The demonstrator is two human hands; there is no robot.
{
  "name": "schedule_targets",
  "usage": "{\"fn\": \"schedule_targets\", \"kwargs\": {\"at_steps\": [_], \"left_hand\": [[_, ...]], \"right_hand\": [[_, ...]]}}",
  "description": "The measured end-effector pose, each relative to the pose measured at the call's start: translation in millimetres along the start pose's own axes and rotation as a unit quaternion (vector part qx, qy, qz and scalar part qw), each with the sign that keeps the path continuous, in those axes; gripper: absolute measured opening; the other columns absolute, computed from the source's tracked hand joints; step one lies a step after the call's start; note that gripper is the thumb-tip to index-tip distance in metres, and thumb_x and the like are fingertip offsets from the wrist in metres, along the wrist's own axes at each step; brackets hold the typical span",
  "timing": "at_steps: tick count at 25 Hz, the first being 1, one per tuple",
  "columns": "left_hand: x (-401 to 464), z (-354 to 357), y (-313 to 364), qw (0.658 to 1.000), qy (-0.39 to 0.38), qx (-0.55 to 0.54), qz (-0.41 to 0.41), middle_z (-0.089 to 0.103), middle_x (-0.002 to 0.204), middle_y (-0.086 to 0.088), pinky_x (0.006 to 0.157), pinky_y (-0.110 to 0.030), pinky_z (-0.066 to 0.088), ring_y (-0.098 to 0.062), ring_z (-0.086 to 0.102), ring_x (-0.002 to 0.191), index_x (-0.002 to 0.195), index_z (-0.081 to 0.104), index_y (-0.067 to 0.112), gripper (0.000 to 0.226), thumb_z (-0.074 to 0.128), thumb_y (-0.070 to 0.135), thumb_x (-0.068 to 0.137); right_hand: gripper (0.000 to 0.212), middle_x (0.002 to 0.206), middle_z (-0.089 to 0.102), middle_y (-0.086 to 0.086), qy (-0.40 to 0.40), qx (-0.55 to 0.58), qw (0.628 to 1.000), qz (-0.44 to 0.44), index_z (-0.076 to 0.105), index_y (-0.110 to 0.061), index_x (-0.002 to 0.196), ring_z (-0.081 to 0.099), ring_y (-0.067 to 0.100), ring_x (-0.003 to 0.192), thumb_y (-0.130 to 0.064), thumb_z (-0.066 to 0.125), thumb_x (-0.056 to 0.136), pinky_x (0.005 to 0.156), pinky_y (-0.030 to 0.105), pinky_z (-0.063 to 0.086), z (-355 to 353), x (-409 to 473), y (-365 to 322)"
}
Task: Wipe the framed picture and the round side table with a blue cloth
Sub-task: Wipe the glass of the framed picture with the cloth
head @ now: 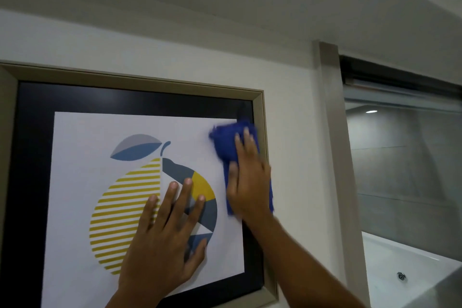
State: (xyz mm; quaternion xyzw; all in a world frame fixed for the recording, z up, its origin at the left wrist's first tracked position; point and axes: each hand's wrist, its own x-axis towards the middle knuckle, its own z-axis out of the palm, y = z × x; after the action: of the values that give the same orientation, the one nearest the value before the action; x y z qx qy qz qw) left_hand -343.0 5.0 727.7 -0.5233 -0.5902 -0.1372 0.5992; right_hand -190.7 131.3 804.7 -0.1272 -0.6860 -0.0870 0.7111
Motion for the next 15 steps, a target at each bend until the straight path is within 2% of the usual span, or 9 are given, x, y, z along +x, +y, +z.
{"fn": "schedule_targets", "kwargs": {"at_steps": [2, 4, 7, 10, 11, 12, 14, 15], "left_hand": [[0, 1, 0, 1.0, -0.001, -0.004, -0.001, 0.025, 0.168, -0.016, 0.126, -0.055, 0.009, -0.038, 0.021, 0.156, 0.157, 0.037, 0.017, 0.083, 0.047, 0.064, 0.089], [-1, 3, -1, 1.0, 0.006, 0.002, -0.002, 0.024, 0.169, -0.016, 0.125, -0.055, 0.01, -0.038, 0.02, 0.156, 0.157, 0.036, 0.017, 0.084, 0.049, 0.064, 0.088], [-2, 0, 1, 1.0, 0.004, 0.004, 0.005, 0.024, 0.169, -0.017, 0.125, -0.057, 0.01, -0.039, 0.019, 0.156, 0.157, 0.034, 0.017, 0.081, 0.04, 0.064, 0.093], [-1, -3, 0, 1.0, 0.005, 0.008, 0.002, 0.024, 0.168, -0.018, 0.125, -0.056, 0.011, -0.04, 0.019, 0.156, 0.157, 0.034, 0.016, 0.08, 0.038, 0.065, 0.093], [-1, -4, 0, 1.0, 0.002, 0.007, 0.001, 0.024, 0.168, -0.018, 0.125, -0.057, 0.011, -0.04, 0.019, 0.156, 0.157, 0.035, 0.017, 0.08, 0.038, 0.065, 0.093], [0, -4, 1, 1.0, -0.003, 0.008, 0.002, 0.023, 0.168, -0.018, 0.124, -0.057, 0.013, -0.04, 0.02, 0.156, 0.157, 0.036, 0.017, 0.08, 0.037, 0.065, 0.094], [-1, -2, 2, 1.0, -0.005, 0.013, 0.004, 0.022, 0.169, -0.017, 0.124, -0.058, 0.014, -0.04, 0.019, 0.156, 0.158, 0.034, 0.016, 0.079, 0.035, 0.065, 0.095], [-2, 0, 2, 1.0, -0.001, 0.009, 0.002, 0.02, 0.17, -0.017, 0.124, -0.058, 0.013, -0.039, 0.018, 0.156, 0.158, 0.033, 0.017, 0.079, 0.037, 0.064, 0.095]], "right_hand": [[0.058, 0.163, 0.029, 0.012, 0.009, -0.023, 1.0, 0.012, 0.034, -0.009, 0.154, 0.029, 0.028, 0.15, -0.018, 0.046, 0.098, 0.114, 0.051, 0.035, 0, 66, -9], [0.056, 0.163, 0.029, 0.012, 0.026, -0.026, 0.999, 0.018, 0.034, -0.005, 0.153, 0.028, 0.027, 0.151, -0.017, 0.045, 0.1, 0.117, 0.05, 0.033, 7, 71, -9], [0.056, 0.166, 0.023, 0.003, 0.034, -0.029, 0.998, 0.04, 0.027, -0.011, 0.157, 0.025, 0.022, 0.152, -0.024, 0.042, 0.104, 0.121, 0.043, 0.028, 11, -26, -5], [0.059, 0.169, 0.001, -0.009, -0.037, -0.096, 0.994, 0.034, 0.015, -0.018, 0.159, 0.024, 0.019, 0.15, -0.045, 0.012, 0.107, 0.117, 0.034, 0.021, 0, -151, -2], [0.061, 0.169, -0.002, -0.009, -0.067, -0.115, 0.991, 0.026, 0.016, -0.016, 0.159, 0.026, 0.02, 0.148, -0.046, 0.01, 0.107, 0.116, 0.033, 0.02, -4, -165, 3], [0.061, 0.169, 0.001, -0.006, -0.074, -0.115, 0.99, 0.03, 0.017, -0.014, 0.159, 0.027, 0.023, 0.148, -0.045, 0.017, 0.107, 0.116, 0.035, 0.023, -4, -160, 10], [0.064, 0.166, 0.02, 0.005, -0.05, -0.065, 0.995, 0.052, 0.027, -0.006, 0.155, 0.03, 0.029, 0.149, -0.036, 0.037, 0.1, 0.115, 0.049, 0.035, -2, -111, 5], [0.062, 0.163, 0.027, 0.01, -0.037, -0.035, 0.997, 0.057, 0.03, -0.004, 0.154, 0.031, 0.031, 0.149, -0.032, 0.04, 0.099, 0.115, 0.054, 0.036, -1, -75, -3]]}}
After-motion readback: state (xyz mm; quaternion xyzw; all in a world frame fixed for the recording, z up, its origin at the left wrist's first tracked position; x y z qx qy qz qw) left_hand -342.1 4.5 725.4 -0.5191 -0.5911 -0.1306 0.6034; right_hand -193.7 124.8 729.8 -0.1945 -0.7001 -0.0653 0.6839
